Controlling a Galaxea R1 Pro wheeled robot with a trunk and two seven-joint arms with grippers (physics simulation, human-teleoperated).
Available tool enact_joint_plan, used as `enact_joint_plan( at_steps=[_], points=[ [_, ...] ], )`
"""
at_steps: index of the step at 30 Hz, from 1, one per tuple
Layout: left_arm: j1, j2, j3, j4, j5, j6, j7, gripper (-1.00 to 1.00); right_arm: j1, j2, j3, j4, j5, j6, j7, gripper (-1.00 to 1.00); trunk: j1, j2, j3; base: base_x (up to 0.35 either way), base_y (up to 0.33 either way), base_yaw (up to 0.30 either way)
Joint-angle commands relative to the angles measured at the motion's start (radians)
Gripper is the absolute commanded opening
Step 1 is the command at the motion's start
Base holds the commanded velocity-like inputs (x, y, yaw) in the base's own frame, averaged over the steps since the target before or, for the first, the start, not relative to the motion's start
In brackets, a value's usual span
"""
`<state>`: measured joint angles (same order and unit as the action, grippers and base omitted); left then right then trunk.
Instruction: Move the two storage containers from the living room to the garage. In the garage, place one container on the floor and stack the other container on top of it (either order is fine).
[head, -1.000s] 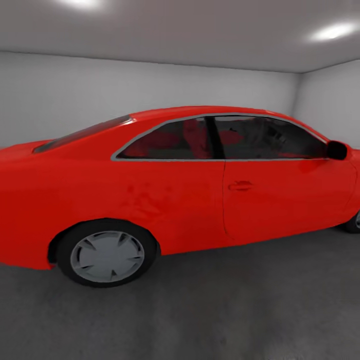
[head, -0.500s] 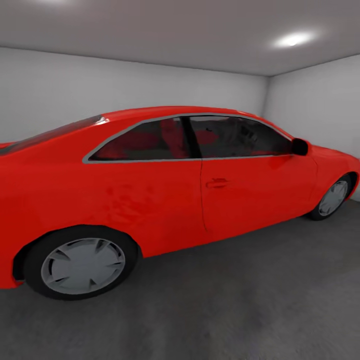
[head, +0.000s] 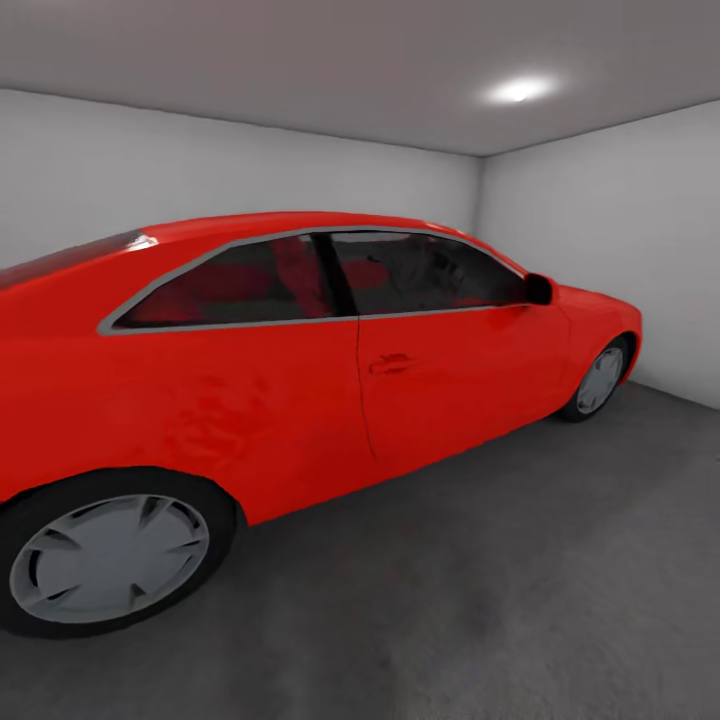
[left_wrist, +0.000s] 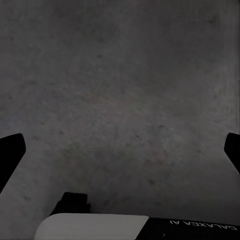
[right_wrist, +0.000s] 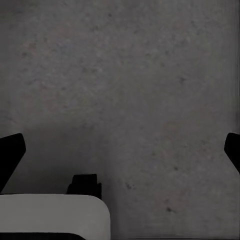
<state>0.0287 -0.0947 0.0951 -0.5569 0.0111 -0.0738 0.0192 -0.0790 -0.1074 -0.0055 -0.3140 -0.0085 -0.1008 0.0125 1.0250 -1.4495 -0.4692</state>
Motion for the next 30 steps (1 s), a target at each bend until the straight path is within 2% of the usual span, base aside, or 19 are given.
enact_joint_plan(
  at_steps=[1,30],
  points=[
    [0.000,-0.001,0.003,-0.001,0.001,-0.001,0.001,1.00,-0.001,0.000,-0.001,0.001,-0.001,-0.003,0.001,1.00,0.000,0.000,-0.001,0.000,0.000,-0.279],
    [0.000,0.000,0.003,-0.001,0.000,-0.001,0.001,1.00,-0.001,0.000,-0.001,0.001,-0.002,-0.003,0.001,1.00,0.000,0.000,-0.001,0.000,0.000,-0.279]
  ],
)
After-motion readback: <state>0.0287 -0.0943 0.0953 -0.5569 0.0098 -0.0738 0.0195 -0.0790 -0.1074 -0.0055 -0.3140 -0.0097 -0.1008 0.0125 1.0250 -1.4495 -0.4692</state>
